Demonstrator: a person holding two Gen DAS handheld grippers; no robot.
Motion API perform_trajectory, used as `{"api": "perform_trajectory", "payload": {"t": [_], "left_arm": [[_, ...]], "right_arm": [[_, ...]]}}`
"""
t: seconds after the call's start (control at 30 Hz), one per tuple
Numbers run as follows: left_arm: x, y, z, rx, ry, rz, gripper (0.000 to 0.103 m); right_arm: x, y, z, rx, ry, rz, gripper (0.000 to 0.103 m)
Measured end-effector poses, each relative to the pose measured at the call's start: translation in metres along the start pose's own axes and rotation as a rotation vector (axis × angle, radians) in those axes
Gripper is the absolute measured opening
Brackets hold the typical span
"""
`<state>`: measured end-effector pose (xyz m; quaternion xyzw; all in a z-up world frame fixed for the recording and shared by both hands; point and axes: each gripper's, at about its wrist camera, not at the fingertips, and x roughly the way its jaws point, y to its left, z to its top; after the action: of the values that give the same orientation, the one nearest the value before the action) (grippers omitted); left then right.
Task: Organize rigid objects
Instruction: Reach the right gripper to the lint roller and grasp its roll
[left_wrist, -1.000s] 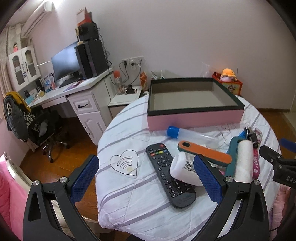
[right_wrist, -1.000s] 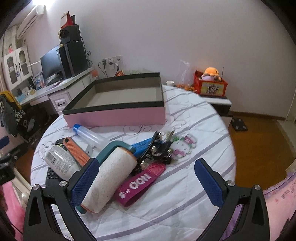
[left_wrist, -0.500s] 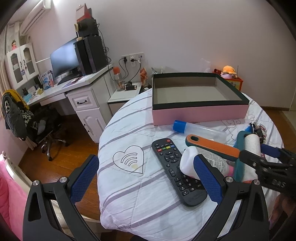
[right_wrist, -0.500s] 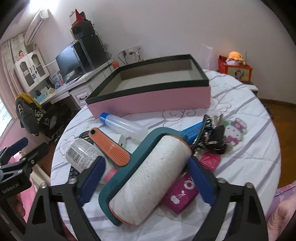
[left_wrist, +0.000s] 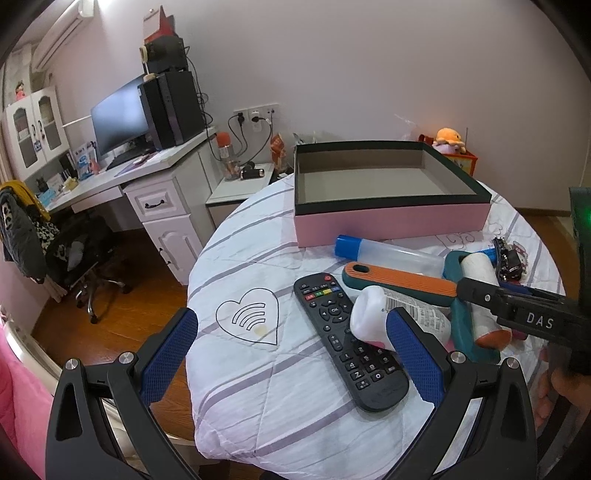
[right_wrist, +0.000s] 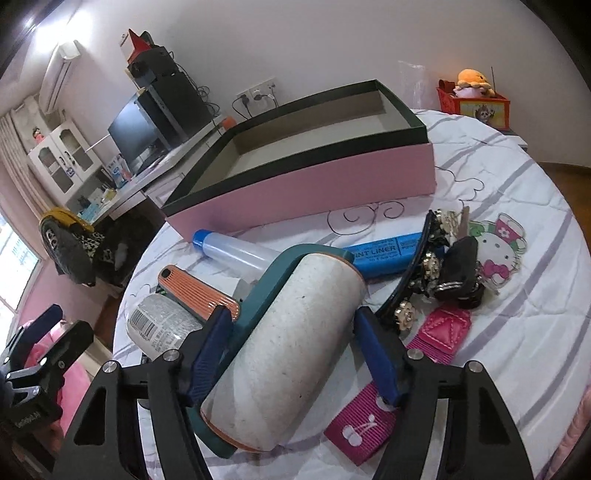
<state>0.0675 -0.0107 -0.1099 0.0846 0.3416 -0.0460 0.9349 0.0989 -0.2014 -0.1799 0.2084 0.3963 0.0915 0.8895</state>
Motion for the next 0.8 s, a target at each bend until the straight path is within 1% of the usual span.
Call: {"api": "perform_trajectory", "payload": {"t": [0.03, 0.1, 0.2, 0.27, 0.33, 0.43, 0.53, 0.57, 0.6, 0.7, 0.8], "left_arm": [[0.0, -0.001, 0.001, 0.002, 0.0, -0.001, 0.103], [-0.002, -0.003, 0.001, 0.005, -0.004, -0.002, 0.103], [-0.004, -0.006, 0.002, 0.016, -0.013, -0.004, 0.103], [-0.005, -0.007, 0.002, 0.02, -0.013, -0.002, 0.103], [-0.006, -0.009, 0.002, 0.019, -0.015, -0.004, 0.103], [-0.009, -0.011, 0.002, 0.023, -0.021, -0.004, 0.103], [-0.01, -0.012, 0.003, 0.026, -0.025, 0.0, 0.103], [-0.011, -0.013, 0.004, 0.027, -0.027, -0.002, 0.103], [-0.011, -0.013, 0.004, 0.027, -0.027, -0.002, 0.103], [-0.013, -0.013, 0.007, 0.028, -0.035, -0.001, 0.103], [-0.016, -0.012, 0.012, 0.018, -0.054, 0.0, 0.103]], "right_arm": [[0.0, -0.001, 0.001, 0.001, -0.005, 0.001, 0.063], [0.0, -0.004, 0.004, 0.001, -0.007, 0.012, 0.055], [0.002, -0.004, 0.009, -0.021, 0.001, 0.022, 0.054], [0.006, -0.008, 0.012, 0.002, 0.024, 0.035, 0.054], [0.008, -0.011, 0.013, 0.03, 0.023, 0.038, 0.054], [0.011, -0.011, 0.014, 0.039, 0.019, 0.039, 0.057], [0.017, -0.015, 0.016, 0.064, 0.023, 0.072, 0.057], [0.018, -0.016, 0.017, 0.069, 0.022, 0.089, 0.055], [0.019, -0.017, 0.018, 0.058, 0.019, 0.102, 0.049], [0.017, -0.013, 0.021, 0.017, 0.013, 0.103, 0.048], [0.005, -0.003, 0.024, -0.044, -0.018, 0.077, 0.047]]}}
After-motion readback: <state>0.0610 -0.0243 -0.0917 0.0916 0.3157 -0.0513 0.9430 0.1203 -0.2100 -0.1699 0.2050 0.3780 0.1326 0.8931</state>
